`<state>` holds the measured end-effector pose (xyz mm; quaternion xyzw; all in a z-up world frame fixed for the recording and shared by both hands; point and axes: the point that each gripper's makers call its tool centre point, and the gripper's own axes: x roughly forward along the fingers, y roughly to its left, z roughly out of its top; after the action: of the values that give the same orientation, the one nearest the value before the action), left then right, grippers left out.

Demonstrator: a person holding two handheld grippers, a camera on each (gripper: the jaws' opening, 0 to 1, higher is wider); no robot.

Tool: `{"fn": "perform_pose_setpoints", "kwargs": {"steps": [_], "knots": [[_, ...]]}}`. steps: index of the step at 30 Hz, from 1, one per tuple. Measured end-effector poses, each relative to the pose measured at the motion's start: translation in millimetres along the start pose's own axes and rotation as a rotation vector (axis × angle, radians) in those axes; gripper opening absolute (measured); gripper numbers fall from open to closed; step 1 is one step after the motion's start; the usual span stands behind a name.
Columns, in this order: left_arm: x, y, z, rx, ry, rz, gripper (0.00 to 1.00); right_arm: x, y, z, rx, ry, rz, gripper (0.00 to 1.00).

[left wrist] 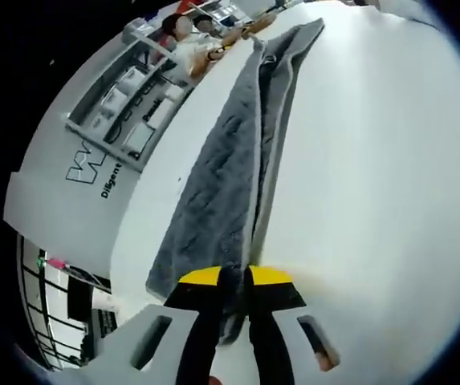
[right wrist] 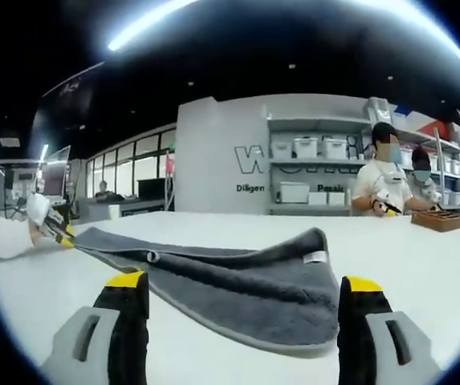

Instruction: Open the folded towel by lifting each exposed corner and separating the folded layers until the towel lies flat within the target outline without major curled edges

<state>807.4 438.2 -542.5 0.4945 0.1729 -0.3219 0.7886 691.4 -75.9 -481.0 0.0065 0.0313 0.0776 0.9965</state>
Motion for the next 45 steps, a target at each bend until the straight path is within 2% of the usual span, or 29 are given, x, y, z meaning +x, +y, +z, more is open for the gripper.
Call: {"fn": "perform_pose_setpoints", "kwargs": {"steps": [5, 11, 19, 24, 27, 31, 34, 37, 39, 45], "knots": [[-6, 12.6, 8.5, -0.008, -0.007, 0.012, 0.06, 0, 0, -0.3, 0.007, 0.0, 0.003, 0.99], [-16, 38.6, 24.2, -0.034, -0.035, 0.043, 0.05, 0, 0, -1.8, 0.009, 0.005, 0.003, 0.99], [-16, 77.8, 33.7, -0.018, -0.007, 0.098, 0.04, 1, -3, -4.4, 0.01, 0.012, -0.004, 0.99], [-4, 113.1, 40.8, -0.021, 0.007, 0.154, 0.04, 2, -1, -6.9, 0.013, 0.019, -0.001, 0.99], [4, 127.2, 46.9, -0.026, 0.011, 0.162, 0.04, 2, -2, -10.0, 0.013, 0.028, -0.003, 0.99], [17, 148.2, 52.4, 0.007, 0.042, 0.183, 0.04, 3, -2, -12.6, 0.024, 0.034, -0.001, 0.99], [32, 167.6, 54.6, -0.003, 0.063, 0.184, 0.04, 3, -1, -14.7, 0.023, 0.041, 0.001, 0.99], [41, 176.8, 54.1, -0.007, 0.074, 0.189, 0.04, 3, 0, -15.7, 0.022, 0.044, 0.003, 0.99], [55, 190.5, 46.5, -0.009, 0.132, 0.197, 0.04, 4, -1, -20.3, 0.018, 0.057, -0.001, 0.99], [82, 219.2, 40.5, -0.072, 0.153, 0.202, 0.04, 5, -4, -26.0, 0.021, 0.075, -0.007, 0.99]]}}
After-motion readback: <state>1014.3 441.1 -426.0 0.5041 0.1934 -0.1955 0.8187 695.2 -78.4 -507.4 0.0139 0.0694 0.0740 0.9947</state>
